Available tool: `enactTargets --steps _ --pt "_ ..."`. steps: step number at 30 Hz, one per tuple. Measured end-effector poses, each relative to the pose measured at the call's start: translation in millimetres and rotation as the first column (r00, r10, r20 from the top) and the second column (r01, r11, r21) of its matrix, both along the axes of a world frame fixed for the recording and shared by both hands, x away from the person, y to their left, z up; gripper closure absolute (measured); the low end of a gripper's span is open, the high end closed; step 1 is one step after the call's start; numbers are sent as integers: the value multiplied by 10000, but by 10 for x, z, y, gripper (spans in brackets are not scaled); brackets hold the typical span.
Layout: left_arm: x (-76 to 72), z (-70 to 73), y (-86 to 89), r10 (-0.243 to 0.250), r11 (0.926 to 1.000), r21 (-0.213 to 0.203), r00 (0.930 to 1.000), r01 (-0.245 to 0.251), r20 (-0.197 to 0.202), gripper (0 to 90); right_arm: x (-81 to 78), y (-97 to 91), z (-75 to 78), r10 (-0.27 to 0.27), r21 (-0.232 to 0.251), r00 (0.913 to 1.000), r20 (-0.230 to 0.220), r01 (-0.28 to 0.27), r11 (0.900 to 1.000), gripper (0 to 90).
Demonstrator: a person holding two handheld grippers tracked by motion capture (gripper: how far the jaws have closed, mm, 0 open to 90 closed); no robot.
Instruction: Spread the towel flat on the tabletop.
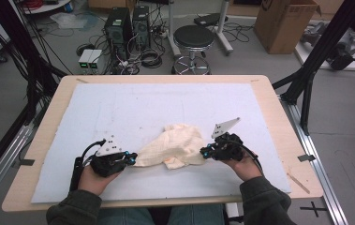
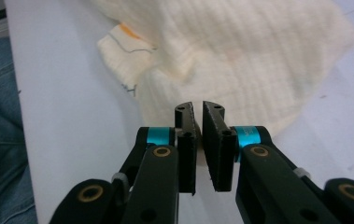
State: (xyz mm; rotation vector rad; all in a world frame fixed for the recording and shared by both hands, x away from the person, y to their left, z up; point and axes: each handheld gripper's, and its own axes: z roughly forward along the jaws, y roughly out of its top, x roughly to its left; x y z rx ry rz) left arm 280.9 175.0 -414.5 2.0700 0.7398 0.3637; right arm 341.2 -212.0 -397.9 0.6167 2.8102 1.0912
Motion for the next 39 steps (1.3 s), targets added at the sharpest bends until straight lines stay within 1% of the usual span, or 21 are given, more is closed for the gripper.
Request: enactTargets --steps 3,6,8,9,13,16,19,22,24,26,27,28,29,30,31,32,34,35,36,37,39 --pt "-7 15 14 7 9999 -113 10000 -7 7 879 -9 17 -7 119 -54 9999 -3 -119 9999 856" --pt "-36 49 46 -21 9997 -228 10000 23 73 879 -26 -42 47 121 206 9999 -18 -121 9997 860" --pt "-72 72 65 -11 9995 -326 10000 13 77 879 -64 -85 97 75 209 10000 57 -76 9998 864" --pt "-91 83 75 -30 9994 -331 9999 34 113 879 -80 -110 121 100 269 9998 185 -105 9996 869" --pt "-193 108 99 -206 9990 -403 9997 212 151 879 -189 -200 197 94 443 9997 206 -103 9990 871" --pt "-279 111 100 -425 9986 -322 9990 430 162 879 -294 -237 190 224 465 9996 149 -230 9987 870" --pt "-368 95 76 -669 9977 -57 9976 670 155 879 -412 -244 151 426 367 9990 118 -430 9984 870" --pt "-419 40 51 -925 9955 226 9957 925 -3 876 -502 -236 94 638 260 9980 -34 -637 9976 871" --pt "-433 -18 34 -1000 9946 274 9949 1004 -163 870 -532 -230 33 760 111 9969 -181 -758 9971 870" --pt "-425 -64 23 -1045 9941 259 9940 1054 -319 850 -540 -218 -33 827 -67 9957 -421 -831 9965 869" --pt "-418 -69 22 -1065 9939 260 9937 1075 -345 830 -537 -213 -60 850 -123 9955 -421 -856 9963 862" --pt "-408 -67 23 -1028 9945 161 9942 1033 -313 779 -530 -214 -70 850 -115 9951 -500 -857 9963 837" --pt "-396 -59 32 -1062 9943 72 9938 1065 -335 724 -519 -217 -63 821 -27 9953 -516 -823 9966 796" --pt "-379 -41 43 -1092 9939 -215 9934 1085 -343 703 -505 -220 -50 784 121 9958 -472 -779 9969 770" --pt "-362 -20 52 -1028 9942 -357 9943 1017 -291 673 -484 -228 -11 676 378 9967 -455 -659 9971 750" --pt "-334 1 59 -965 9944 -450 9950 954 -239 650 -456 -231 28 619 588 9977 -278 -602 9965 706" --pt "-250 38 57 -886 9941 -648 9959 873 -171 630 -382 -223 113 400 895 9992 -82 -391 9952 671" --pt "-191 55 51 -854 9941 -687 9962 840 -180 628 -335 -206 153 311 973 9994 133 -323 9947 643" --pt "-130 66 34 -766 9933 -891 9968 742 -236 621 -281 -181 190 169 991 9991 392 -207 9949 617" --pt "-64 78 17 -695 9927 -1007 9973 667 -239 616 -222 -154 225 126 1039 9988 469 -174 9944 612" --pt "62 92 -37 -768 9907 -1141 9968 738 -226 590 -102 -88 284 -68 1250 9974 721 -22 9921 542"
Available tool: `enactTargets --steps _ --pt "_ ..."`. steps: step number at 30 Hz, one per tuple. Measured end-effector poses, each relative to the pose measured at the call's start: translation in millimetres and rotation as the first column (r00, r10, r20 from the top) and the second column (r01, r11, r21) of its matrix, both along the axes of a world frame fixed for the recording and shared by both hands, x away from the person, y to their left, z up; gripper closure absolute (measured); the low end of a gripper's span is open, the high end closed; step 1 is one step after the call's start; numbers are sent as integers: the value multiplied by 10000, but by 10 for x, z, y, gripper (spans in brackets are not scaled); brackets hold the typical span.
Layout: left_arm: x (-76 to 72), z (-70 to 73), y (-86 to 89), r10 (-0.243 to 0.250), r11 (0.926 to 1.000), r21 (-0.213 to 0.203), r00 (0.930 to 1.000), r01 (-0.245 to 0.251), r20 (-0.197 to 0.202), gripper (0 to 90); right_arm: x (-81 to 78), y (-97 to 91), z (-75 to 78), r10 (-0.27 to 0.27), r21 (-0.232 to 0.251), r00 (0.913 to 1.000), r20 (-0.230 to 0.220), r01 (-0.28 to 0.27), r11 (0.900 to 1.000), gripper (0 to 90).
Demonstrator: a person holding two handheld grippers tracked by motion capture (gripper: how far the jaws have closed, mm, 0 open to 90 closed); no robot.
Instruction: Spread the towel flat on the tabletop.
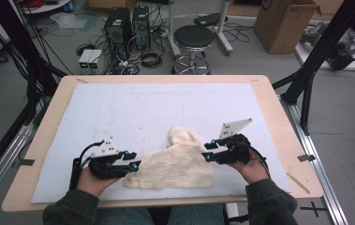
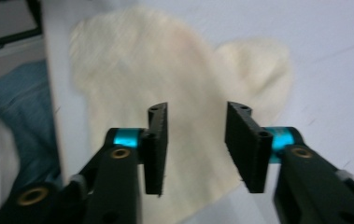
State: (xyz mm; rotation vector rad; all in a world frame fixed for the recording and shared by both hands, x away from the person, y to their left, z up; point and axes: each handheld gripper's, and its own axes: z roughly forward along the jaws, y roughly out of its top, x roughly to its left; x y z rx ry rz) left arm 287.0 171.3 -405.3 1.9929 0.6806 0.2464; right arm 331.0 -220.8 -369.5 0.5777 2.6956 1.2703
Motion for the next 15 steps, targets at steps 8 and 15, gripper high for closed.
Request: enactTargets --steps 8,15 --pt "382 -137 -296 -513 9967 604 9976 540 -458 526 394 365 -94 805 -571 9960 -393 -827 9949 455" --pt "442 -303 -418 -735 9863 1396 9918 878 -1048 558 357 436 -324 982 -1529 9901 -1002 -1129 9818 783"
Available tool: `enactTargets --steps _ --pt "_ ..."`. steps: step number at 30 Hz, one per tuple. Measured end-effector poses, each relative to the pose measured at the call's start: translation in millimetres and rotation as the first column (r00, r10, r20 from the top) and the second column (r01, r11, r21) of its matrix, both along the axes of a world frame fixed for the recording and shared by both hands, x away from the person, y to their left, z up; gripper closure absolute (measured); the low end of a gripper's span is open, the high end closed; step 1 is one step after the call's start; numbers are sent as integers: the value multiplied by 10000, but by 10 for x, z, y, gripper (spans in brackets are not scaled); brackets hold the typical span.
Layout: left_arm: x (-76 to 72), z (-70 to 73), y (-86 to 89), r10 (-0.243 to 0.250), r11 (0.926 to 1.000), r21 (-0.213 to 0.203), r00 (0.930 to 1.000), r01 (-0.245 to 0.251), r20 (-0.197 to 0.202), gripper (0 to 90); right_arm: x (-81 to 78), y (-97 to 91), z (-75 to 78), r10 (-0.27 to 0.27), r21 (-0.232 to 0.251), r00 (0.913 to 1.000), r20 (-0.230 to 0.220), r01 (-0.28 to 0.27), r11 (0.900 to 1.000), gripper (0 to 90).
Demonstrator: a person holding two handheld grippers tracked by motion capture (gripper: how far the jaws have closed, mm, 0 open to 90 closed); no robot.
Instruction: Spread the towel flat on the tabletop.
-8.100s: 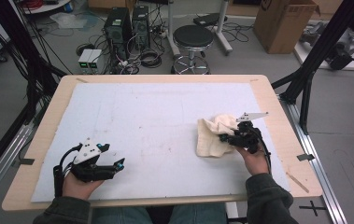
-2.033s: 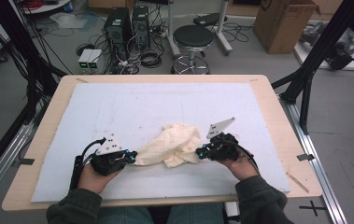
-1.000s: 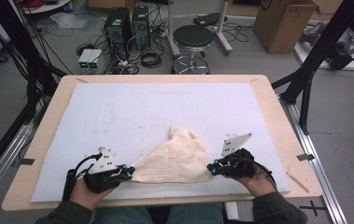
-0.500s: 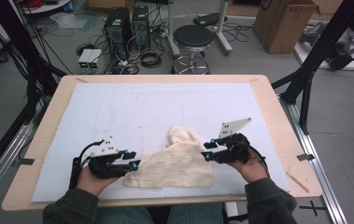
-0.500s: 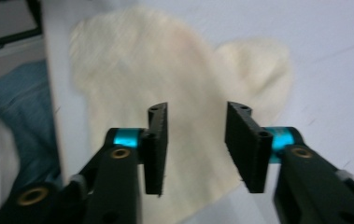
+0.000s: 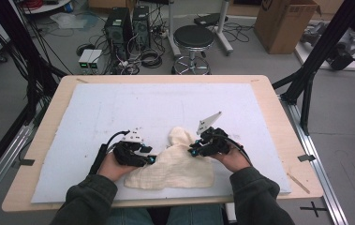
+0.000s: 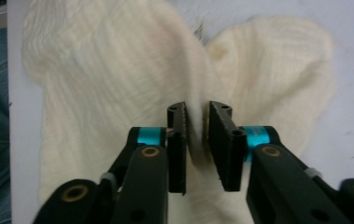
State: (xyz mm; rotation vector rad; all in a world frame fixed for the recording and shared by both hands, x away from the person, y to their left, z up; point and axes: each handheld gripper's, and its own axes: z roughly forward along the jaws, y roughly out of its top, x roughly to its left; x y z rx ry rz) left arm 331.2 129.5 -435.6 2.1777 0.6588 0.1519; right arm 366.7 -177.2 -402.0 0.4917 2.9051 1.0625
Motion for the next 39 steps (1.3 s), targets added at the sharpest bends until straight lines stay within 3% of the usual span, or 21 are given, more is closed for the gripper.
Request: enactTargets --steps 2,4,8,10,16,19,22,26,30,32,35,37,39 --pt "-12 -20 -25 -132 9994 325 9999 132 -8 608 -58 -7 -43 38 -124 10000 -47 -38 9999 812" --pt "-27 -26 -34 -137 9993 345 9999 137 8 639 -112 -29 -80 74 -161 10000 1 -74 9998 828" --pt "-72 -17 -58 -586 9970 515 9982 579 120 817 -206 -100 -108 -25 50 10000 -72 26 10000 834" --pt "-105 -5 -69 -589 9965 610 9981 577 175 841 -254 -127 -112 -74 76 10000 -52 74 9999 834" --pt "-241 116 83 -253 9974 701 9959 192 864 855 -375 -210 -93 -128 208 9999 102 125 9997 830" --pt "-319 189 247 148 9990 396 9944 -190 1045 857 -425 -219 -75 -212 306 9995 221 206 9993 823" --pt "-408 242 383 293 9994 130 9947 -307 986 858 -463 -180 -57 -42 367 9997 231 34 9993 819" --pt "-554 251 458 40 10000 10 9961 -41 884 858 -528 -124 -48 454 219 9990 15 -454 9987 816" --pt "-635 195 457 -202 9998 28 9968 200 778 857 -597 -79 -44 948 -71 9951 -282 -950 9955 715" --pt "-641 169 448 -174 9998 1 9969 174 764 857 -584 -83 14 970 243 9949 -271 -964 9951 670" --pt "-640 148 437 -149 9998 -80 9970 156 757 856 -478 -117 179 585 1153 9981 -202 -558 9918 566" --pt "-637 144 431 -136 9998 -128 9970 147 768 856 -383 -134 281 288 1642 9996 -32 -279 9860 556" --pt "-631 145 432 -155 9998 -148 9967 167 796 856 -239 -134 374 -185 2035 9997 -169 216 9788 548"
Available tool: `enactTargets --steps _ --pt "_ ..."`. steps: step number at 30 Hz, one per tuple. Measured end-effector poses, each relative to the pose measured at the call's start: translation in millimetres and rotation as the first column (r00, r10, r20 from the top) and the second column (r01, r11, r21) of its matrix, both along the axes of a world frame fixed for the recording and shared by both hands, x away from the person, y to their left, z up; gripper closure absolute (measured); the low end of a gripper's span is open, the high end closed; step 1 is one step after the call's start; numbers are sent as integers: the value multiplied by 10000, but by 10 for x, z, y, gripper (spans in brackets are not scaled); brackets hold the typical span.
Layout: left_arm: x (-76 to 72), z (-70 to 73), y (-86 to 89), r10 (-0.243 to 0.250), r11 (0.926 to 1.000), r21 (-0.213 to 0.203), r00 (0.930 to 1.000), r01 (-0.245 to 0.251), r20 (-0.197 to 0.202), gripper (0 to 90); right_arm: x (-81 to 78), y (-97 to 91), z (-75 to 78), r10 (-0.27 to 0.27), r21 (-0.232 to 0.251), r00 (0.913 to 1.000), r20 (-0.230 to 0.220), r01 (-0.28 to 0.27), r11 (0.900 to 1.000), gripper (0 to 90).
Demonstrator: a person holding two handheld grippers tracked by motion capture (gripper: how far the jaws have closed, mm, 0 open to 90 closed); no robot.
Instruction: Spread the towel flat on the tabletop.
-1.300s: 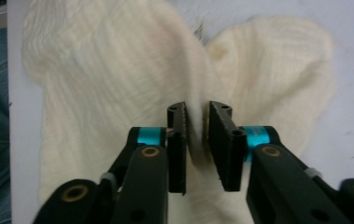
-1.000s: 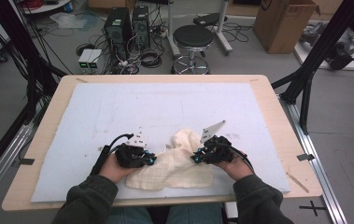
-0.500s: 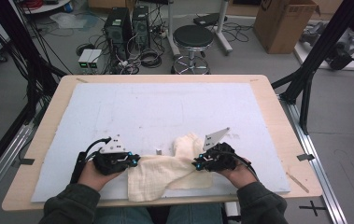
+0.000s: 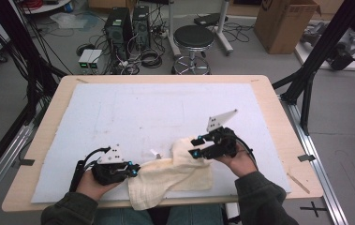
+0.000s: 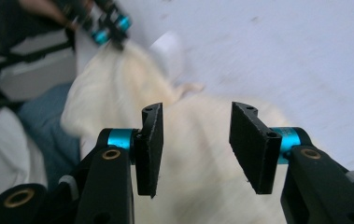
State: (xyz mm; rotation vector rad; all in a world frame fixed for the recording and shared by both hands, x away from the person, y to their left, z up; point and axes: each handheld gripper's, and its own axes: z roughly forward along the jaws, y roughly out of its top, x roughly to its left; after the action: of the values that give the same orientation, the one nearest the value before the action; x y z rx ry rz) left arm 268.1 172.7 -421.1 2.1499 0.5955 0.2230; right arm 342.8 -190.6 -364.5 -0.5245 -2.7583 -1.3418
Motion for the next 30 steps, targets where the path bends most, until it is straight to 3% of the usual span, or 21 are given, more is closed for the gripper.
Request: enactTargets --steps 2,5,8,14,18,22,25,26,30 --pt "7 0 4 0 10000 -9 10000 0 -8 855 126 32 32 -434 -1 9988 219 434 9991 548" --pt "15 -2 9 -26 10000 -52 10000 26 32 855 294 141 -55 -924 -865 9949 401 956 9917 539" --pt "12 0 10 -11 9999 -111 10000 11 12 855 438 232 -233 -1252 -1855 9916 317 1289 9742 544" --pt "18 -10 10 -54 10000 -78 10000 54 59 854 551 272 -456 -1740 -2707 9837 464 1801 9457 595" --pt "18 -15 8 -21 9999 -112 10000 21 50 854 572 326 -555 -1669 -3449 9850 429 1714 9229 688" --pt "20 -19 14 61 9998 -187 9999 -59 95 854 572 357 -570 -1336 -3366 9907 249 1342 9321 883" --pt "12 -7 31 105 9997 -218 9998 -102 141 854 578 355 -561 -1251 -3379 9919 220 1251 9328 895" --pt "6 -2 40 124 9995 -276 9997 -119 205 854 570 350 -546 -1319 -3460 9905 390 1372 9282 896" --pt "-7 10 71 184 9991 -386 9996 -175 224 854 575 213 -440 -1691 -2963 9832 685 1818 9376 898"
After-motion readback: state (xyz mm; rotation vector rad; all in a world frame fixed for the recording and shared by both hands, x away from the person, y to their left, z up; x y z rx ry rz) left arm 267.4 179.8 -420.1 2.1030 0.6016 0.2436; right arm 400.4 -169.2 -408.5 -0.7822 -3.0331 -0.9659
